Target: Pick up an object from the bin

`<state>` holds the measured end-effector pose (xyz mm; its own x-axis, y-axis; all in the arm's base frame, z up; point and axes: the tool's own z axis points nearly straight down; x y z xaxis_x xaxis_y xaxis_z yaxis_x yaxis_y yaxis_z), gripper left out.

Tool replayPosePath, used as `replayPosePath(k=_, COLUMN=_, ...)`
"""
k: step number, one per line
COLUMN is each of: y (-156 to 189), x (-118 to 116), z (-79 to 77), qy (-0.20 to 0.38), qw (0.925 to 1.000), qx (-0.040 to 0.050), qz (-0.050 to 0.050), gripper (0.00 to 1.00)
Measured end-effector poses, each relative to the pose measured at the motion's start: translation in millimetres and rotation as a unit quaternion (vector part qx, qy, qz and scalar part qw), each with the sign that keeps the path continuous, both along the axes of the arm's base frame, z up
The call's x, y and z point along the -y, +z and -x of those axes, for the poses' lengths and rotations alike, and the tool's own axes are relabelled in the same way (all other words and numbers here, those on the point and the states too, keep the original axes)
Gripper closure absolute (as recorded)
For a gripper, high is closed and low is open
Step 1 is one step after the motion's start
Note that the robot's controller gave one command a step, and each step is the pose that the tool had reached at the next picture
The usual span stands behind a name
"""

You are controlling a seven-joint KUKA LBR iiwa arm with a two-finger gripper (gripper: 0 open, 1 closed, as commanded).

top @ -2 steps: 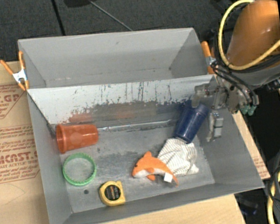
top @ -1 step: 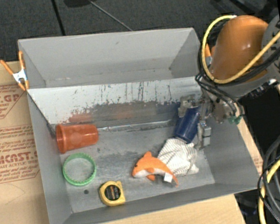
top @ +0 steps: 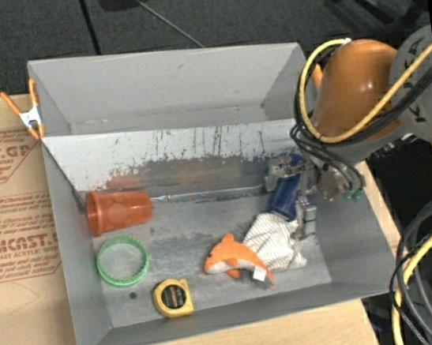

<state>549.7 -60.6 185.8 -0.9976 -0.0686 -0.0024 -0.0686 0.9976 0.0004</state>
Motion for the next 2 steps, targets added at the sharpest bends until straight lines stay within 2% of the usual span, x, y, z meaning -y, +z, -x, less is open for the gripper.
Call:
replayPosePath(k=1, y=-28, x=-15, z=-0.7, qy=-0.081, qw=0.9967, qx=0.0000, qz=0.000, gripper=0.00)
replayPosePath(k=2, y=-116, x=-10, z=36.2, qy=0.060, qw=0.9982, qx=-0.0006, qz=0.000, gripper=1.00)
